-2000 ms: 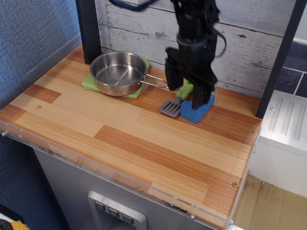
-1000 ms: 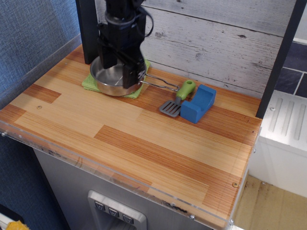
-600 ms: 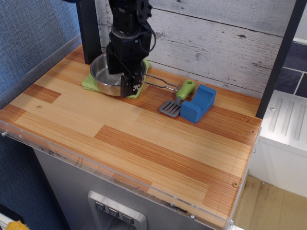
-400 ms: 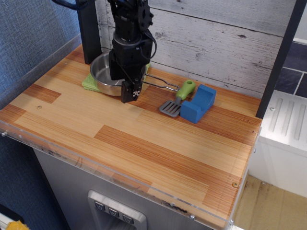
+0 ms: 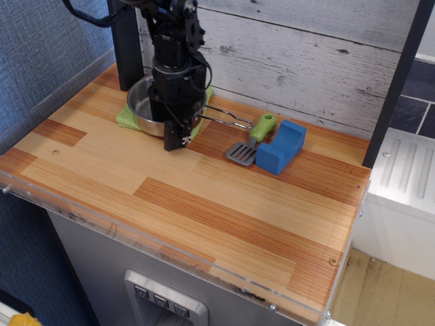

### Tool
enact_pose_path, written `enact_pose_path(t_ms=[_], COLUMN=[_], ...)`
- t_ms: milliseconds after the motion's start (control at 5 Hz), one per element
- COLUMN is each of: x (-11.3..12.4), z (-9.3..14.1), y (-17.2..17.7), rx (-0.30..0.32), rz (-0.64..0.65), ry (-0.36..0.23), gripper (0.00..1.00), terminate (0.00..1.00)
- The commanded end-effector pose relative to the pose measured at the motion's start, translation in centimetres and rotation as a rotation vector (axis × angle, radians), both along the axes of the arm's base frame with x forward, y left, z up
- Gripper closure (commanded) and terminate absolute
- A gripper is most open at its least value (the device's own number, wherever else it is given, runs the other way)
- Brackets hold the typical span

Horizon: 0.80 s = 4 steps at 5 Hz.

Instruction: Move silver pot to lower right corner of the table.

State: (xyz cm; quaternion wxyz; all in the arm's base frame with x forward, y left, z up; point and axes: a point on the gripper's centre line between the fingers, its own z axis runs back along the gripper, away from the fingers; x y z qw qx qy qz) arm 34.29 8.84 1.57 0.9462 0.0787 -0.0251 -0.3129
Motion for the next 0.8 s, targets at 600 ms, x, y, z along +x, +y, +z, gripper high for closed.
enact_pose_path(t_ms=[600], x=[0.01], z=[2.10], y=[0.54], rx=[-0.012], rz=[0.041], ry=[-0.038], gripper=[1.00], terminate=[0.00])
